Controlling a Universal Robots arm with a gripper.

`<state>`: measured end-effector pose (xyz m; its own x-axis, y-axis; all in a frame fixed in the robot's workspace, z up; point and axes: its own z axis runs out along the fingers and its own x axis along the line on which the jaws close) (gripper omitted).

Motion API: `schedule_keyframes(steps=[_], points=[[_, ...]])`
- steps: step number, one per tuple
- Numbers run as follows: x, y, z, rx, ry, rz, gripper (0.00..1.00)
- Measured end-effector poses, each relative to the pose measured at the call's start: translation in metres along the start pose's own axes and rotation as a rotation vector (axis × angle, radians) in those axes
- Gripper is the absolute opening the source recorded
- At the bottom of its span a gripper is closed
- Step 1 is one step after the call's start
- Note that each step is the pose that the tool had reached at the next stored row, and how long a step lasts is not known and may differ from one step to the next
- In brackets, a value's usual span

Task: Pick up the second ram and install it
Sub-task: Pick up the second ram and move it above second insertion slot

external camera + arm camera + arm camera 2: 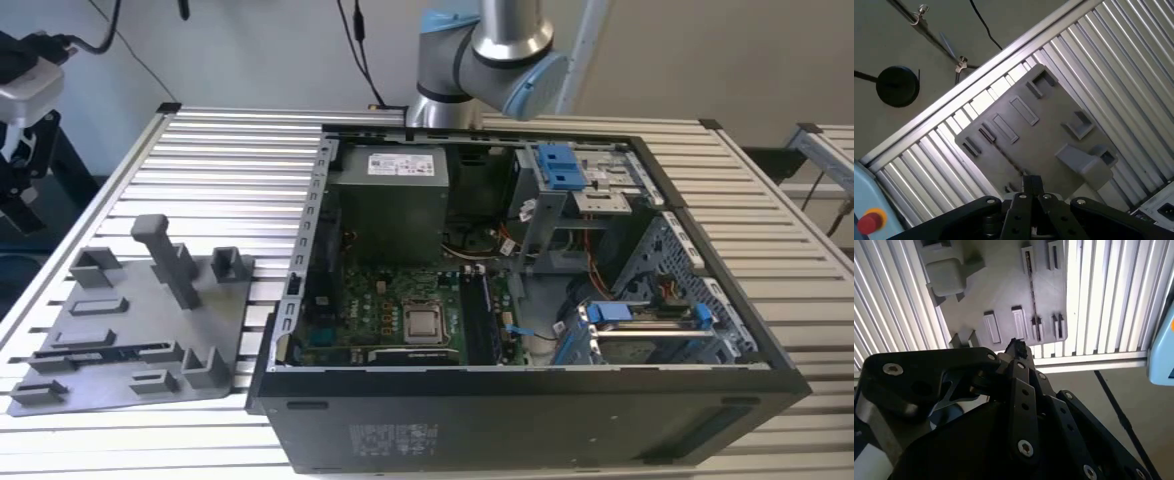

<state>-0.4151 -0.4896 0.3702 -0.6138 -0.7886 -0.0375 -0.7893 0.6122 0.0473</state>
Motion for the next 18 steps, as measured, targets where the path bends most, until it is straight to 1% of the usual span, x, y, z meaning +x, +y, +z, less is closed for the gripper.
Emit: schedule_keyframes(steps=[5, 8, 18], points=[[0.0001, 0.0000, 0.0002, -0.0006, 0.0008, -0.016, 0.11], [0.0006, 0.0006, 0.0007, -0.0012, 0.0015, -0.034, 0.11], [0.0014, 0.0015, 0.0022, -0.0044, 0.0072, -0.134, 0.11]])
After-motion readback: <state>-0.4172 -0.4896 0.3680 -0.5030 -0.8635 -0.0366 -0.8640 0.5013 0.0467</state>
